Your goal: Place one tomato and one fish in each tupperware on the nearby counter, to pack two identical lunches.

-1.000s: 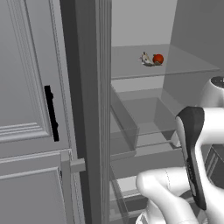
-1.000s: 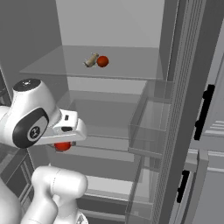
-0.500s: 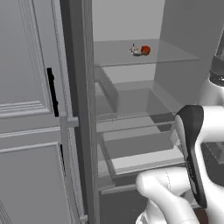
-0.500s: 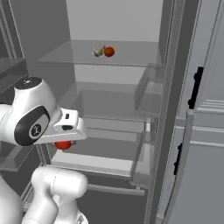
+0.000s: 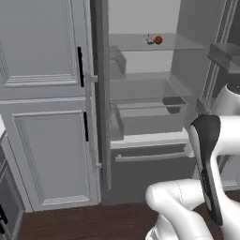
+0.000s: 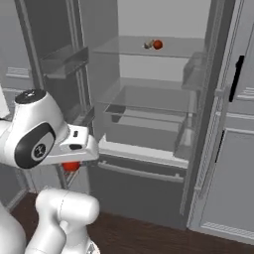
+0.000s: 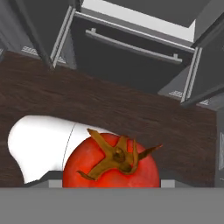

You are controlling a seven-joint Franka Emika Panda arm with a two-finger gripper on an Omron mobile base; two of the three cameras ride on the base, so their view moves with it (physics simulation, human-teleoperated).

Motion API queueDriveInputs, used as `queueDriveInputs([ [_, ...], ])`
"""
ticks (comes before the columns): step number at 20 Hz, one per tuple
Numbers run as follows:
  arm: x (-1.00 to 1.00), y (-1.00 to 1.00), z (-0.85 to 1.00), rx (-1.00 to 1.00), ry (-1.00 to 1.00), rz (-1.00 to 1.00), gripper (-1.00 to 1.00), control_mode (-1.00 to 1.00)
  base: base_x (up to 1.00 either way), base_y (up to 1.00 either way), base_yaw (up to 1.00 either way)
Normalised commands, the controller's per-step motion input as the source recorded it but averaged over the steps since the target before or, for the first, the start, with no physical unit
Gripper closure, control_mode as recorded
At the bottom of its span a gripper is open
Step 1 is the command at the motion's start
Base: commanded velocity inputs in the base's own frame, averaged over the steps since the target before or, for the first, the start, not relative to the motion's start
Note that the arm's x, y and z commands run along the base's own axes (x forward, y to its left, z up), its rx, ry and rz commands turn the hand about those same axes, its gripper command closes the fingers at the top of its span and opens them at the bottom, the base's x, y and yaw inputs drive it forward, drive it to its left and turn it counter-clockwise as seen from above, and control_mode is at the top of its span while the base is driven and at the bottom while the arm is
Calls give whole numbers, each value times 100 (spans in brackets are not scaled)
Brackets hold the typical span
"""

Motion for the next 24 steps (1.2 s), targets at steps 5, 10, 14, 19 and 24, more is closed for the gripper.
queueDriveInputs([
  [5, 0, 0, 0, 0, 0, 0, 100, 100, -40, 78, 82],
  [10, 0, 0, 0, 0, 0, 0, 100, 100, -13, 80, 88],
  [14, 0, 0, 0, 0, 0, 0, 100, 100, 55, 30, 71],
  [19, 0, 0, 0, 0, 0, 0, 100, 100, 84, 24, 60],
  [24, 0, 0, 0, 0, 0, 0, 100, 100, 100, 9, 2],
])
